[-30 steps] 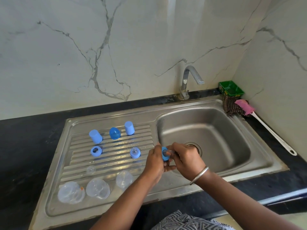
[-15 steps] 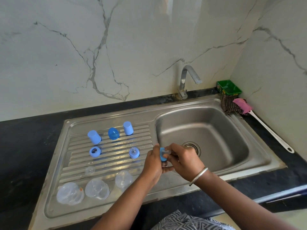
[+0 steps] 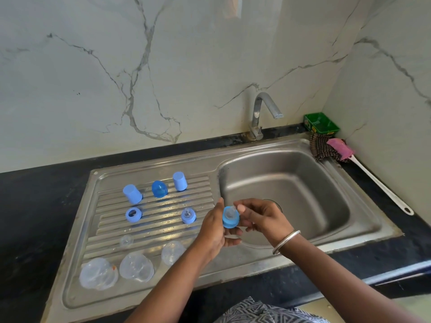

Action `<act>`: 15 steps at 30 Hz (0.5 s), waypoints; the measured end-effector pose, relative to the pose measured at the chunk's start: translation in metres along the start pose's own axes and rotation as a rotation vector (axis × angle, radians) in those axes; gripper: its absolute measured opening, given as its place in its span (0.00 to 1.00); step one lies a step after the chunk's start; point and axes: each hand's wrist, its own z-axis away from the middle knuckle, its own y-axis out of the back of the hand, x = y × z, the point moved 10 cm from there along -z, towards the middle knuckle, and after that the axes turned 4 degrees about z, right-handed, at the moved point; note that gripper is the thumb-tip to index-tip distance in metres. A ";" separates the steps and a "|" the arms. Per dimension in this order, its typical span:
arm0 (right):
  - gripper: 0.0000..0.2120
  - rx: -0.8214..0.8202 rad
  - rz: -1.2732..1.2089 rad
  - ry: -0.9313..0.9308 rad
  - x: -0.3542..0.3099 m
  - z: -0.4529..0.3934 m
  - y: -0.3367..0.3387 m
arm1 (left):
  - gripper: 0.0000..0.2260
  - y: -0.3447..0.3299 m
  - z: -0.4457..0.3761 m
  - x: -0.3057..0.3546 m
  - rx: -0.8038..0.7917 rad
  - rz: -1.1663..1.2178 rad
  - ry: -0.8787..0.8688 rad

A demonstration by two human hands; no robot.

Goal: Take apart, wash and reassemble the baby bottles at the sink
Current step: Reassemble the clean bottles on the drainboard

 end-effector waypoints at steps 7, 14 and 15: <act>0.23 -0.056 -0.142 -0.082 0.011 -0.007 0.001 | 0.21 -0.008 -0.004 0.002 -0.062 0.023 0.030; 0.19 0.148 0.552 0.409 -0.035 -0.001 0.024 | 0.07 -0.007 -0.009 0.016 -0.094 -0.021 -0.039; 0.18 0.168 0.625 0.516 -0.045 0.002 0.025 | 0.06 -0.009 -0.010 0.017 -0.120 -0.009 -0.050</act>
